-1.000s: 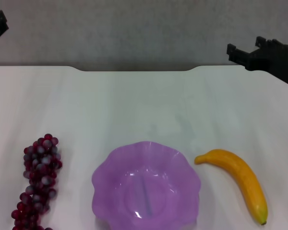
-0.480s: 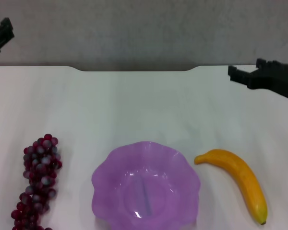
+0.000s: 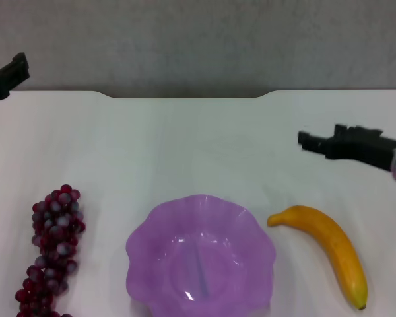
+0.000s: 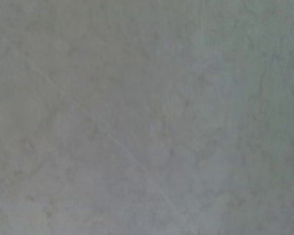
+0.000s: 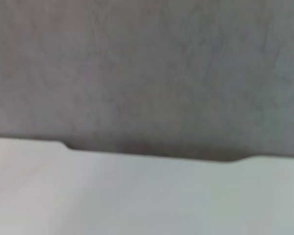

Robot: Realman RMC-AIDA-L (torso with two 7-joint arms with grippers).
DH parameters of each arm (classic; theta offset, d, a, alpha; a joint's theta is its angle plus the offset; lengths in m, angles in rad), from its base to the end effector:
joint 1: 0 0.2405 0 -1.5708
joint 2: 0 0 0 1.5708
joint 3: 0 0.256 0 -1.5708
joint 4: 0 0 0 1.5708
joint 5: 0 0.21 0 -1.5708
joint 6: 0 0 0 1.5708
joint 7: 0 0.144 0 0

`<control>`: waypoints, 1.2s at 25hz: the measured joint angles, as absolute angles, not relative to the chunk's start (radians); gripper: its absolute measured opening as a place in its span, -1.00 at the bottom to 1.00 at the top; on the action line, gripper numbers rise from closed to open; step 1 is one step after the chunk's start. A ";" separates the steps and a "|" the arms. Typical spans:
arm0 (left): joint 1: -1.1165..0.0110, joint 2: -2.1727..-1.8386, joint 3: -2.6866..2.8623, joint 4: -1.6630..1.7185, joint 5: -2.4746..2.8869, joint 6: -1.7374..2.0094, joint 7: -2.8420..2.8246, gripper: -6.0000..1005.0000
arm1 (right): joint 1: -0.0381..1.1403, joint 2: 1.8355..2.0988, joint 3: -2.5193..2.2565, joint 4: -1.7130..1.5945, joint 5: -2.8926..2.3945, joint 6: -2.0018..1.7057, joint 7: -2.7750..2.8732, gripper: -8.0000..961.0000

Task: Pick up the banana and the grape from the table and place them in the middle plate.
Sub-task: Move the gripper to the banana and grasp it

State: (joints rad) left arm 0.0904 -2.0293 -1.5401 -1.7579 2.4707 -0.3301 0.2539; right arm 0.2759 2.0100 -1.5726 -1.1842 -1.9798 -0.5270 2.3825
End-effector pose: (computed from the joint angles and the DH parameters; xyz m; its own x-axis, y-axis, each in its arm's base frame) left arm -0.2169 0.3277 0.1042 0.6421 0.2160 0.7355 0.7649 -0.1165 -0.6336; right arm 0.2472 0.3805 0.0060 0.6505 -0.5128 -0.5603 -0.7573 -0.3810 -0.5304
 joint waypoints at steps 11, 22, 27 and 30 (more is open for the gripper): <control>0.058 -2.029 -1.545 -1.743 2.470 -0.328 0.257 0.69 | 0.330 2.007 -1.579 -1.111 -1.984 -0.588 2.425 0.82; 0.022 -2.027 -1.549 -1.743 2.470 -0.348 0.263 0.69 | 0.376 2.011 -1.475 -1.090 -2.224 -0.662 2.595 0.82; 0.018 -2.029 -1.568 -1.749 2.470 -0.358 0.269 0.69 | 0.397 2.011 -1.526 -1.098 -2.273 -0.708 2.697 0.82; 0.006 -2.029 -1.569 -1.754 2.470 -0.362 0.282 0.69 | 0.395 2.011 -1.538 -1.127 -2.326 -0.749 2.765 0.82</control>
